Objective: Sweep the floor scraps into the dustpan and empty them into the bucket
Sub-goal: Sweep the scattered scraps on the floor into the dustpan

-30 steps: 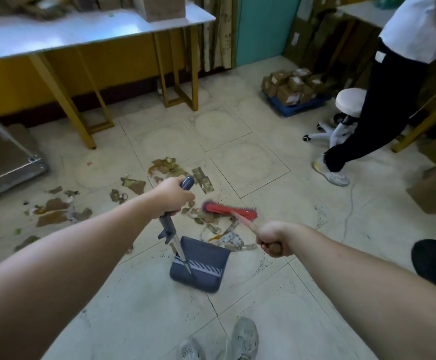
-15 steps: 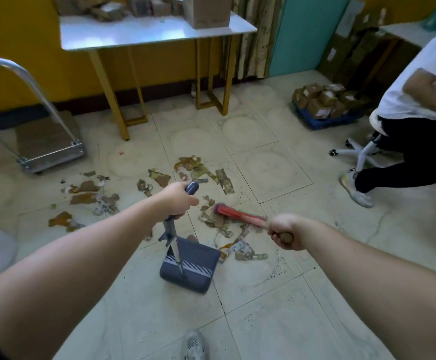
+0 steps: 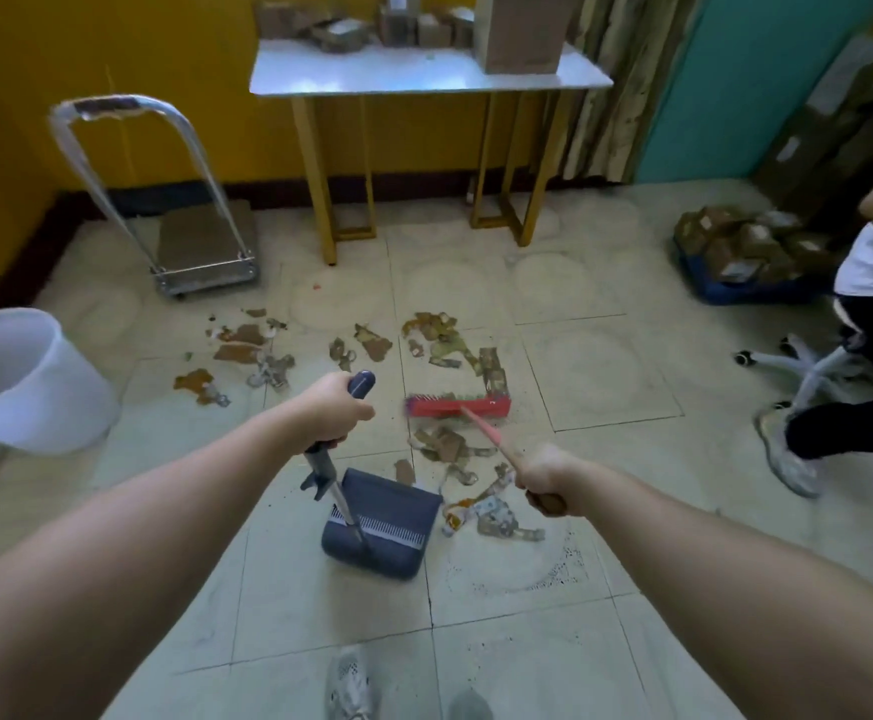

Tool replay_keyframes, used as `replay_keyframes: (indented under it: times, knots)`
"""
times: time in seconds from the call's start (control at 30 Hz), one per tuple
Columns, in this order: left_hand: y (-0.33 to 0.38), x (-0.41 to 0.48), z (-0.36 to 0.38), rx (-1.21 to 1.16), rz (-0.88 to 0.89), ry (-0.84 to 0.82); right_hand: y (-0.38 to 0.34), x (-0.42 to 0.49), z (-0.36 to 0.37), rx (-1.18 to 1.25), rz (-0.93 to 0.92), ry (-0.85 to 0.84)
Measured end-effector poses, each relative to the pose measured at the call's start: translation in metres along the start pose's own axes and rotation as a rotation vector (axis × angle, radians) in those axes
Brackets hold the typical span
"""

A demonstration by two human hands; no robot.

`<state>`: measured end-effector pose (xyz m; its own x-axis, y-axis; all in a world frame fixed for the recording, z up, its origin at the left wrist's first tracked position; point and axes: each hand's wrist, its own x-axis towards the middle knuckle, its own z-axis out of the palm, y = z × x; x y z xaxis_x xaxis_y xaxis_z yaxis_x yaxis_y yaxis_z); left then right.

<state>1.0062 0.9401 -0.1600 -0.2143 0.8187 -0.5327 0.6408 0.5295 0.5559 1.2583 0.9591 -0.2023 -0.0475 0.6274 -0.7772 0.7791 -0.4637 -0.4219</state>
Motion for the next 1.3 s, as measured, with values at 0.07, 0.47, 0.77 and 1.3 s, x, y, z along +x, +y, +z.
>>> replay_keyframes:
  times: [0.07,0.47,0.77,1.3]
  knots:
    - [-0.005,-0.011,0.007,-0.055,-0.028,0.052,0.007,-0.003,0.001,-0.066,-0.017,-0.044]
    - [-0.051,-0.052,-0.039,-0.306,-0.131,0.295,-0.026,-0.011,0.046,-0.19,-0.069,-0.095]
    - [-0.141,-0.05,-0.106,-0.414,-0.192,0.39,-0.162,0.003,0.104,-0.269,-0.166,-0.13]
    - [-0.248,0.028,-0.281,-0.513,-0.269,0.438,-0.391,0.043,0.211,-0.603,-0.272,-0.171]
